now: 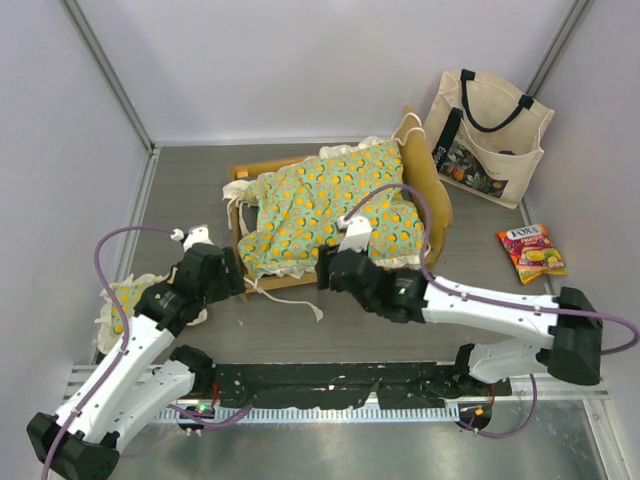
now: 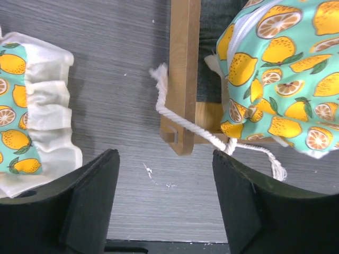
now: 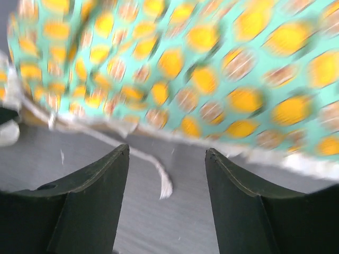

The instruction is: Set up the pet bed

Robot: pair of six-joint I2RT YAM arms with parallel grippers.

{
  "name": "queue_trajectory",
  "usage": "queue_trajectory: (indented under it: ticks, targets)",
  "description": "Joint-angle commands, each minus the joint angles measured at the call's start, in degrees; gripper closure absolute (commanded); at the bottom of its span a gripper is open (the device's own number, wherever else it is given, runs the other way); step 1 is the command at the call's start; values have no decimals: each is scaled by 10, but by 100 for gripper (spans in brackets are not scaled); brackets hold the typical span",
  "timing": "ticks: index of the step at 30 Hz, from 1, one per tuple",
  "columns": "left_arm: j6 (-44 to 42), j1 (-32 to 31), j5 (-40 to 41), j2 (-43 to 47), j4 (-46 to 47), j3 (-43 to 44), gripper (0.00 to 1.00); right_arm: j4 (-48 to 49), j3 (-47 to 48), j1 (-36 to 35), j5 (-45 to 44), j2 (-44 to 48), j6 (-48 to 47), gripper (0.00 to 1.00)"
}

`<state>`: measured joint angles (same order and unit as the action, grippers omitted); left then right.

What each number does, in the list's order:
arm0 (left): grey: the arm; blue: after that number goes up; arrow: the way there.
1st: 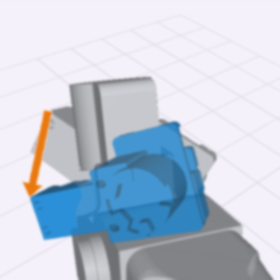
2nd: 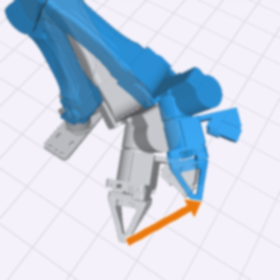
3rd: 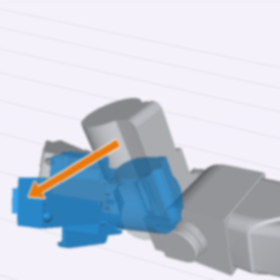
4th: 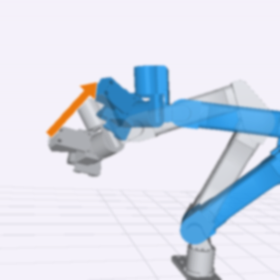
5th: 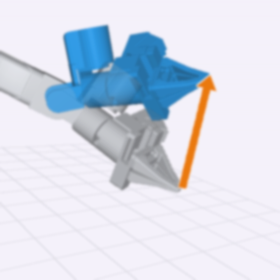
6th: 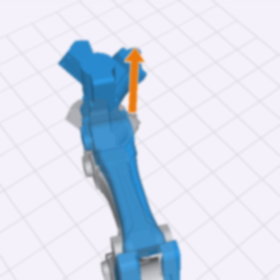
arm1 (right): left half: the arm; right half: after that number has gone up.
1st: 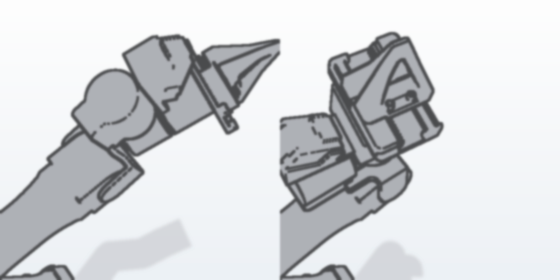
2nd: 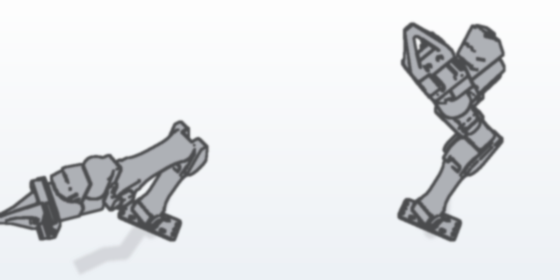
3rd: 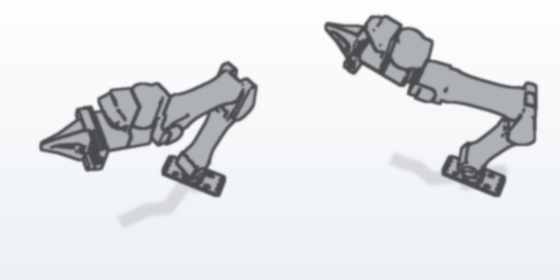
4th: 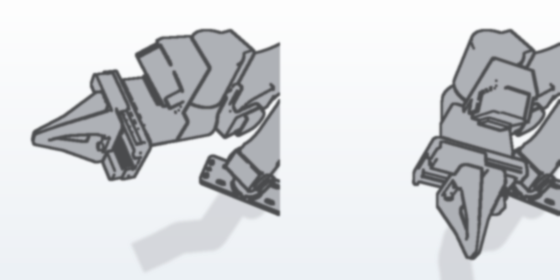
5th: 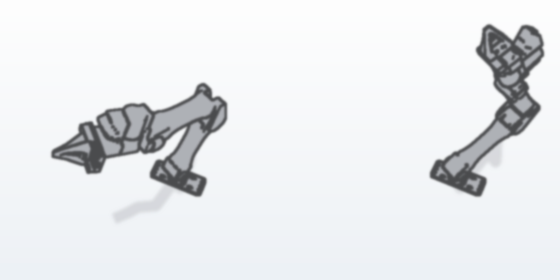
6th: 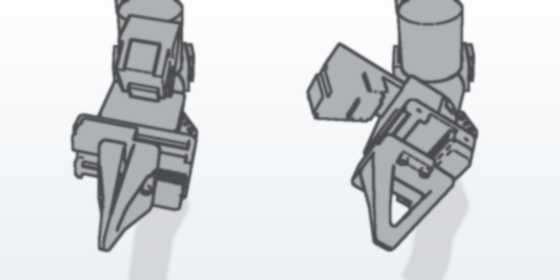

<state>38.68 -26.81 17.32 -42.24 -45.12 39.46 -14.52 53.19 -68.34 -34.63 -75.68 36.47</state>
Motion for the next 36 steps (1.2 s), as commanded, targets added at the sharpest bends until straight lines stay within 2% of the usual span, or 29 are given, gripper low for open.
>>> queue_trajectory:
  ticks: [1, 5, 6, 9, 10, 13, 17, 22, 24, 26, 28, 29, 32, 36]
  targets:
    - [29, 3, 15, 40, -55, 55, 19, -66, 61, 91, -32, 83, -56, 35]
    - [15, 3, 9, 73, -33, 95, 11, -117, 131, 177, -42, 114, -119, 33]
    - [5, 3, 4, 72, -26, 104, 9, -129, 147, 225, -34, 113, -131, 33]
    - [-29, 2, -36, 34, 3, 152, 1, -180, 202, 305, -12, 97, -166, 32]
    - [-37, 3, -52, 19, 11, 168, 0, -184, 207, 359, 14, 93, -178, 32]
    - [-67, -3, -102, -49, 43, 221, 0, -201, 230, 454, 80, 80, -196, 32]
    - [-92, -41, -104, -114, 89, 257, 0, -216, 249, 525, 140, 42, -227, 29]
    - [-143, -130, -78, -187, 135, 305, 0, -212, 247, 547, 223, 1, -221, 29]
    - [-165, -157, -63, -220, 153, 315, 0, -227, 249, 548, 215, -12, -214, 37]
    - [-193, -183, -62, -236, 170, 322, 0, -231, 244, 547, 231, -8, -204, 56]
    - [-207, -192, -76, -256, 204, 318, 0, -215, 219, 548, 252, 18, -180, 69]
    - [-221, -195, -81, -263, 219, 316, 0, -210, 209, 547, 263, 28, -170, 81]
    - [-256, -212, -101, -296, 270, 319, 0, -202, 176, 531, 281, 57, -125, 89]
    - [-315, -242, -120, -354, 315, 339, 0, -195, 143, 463, 231, 84, -66, 93]
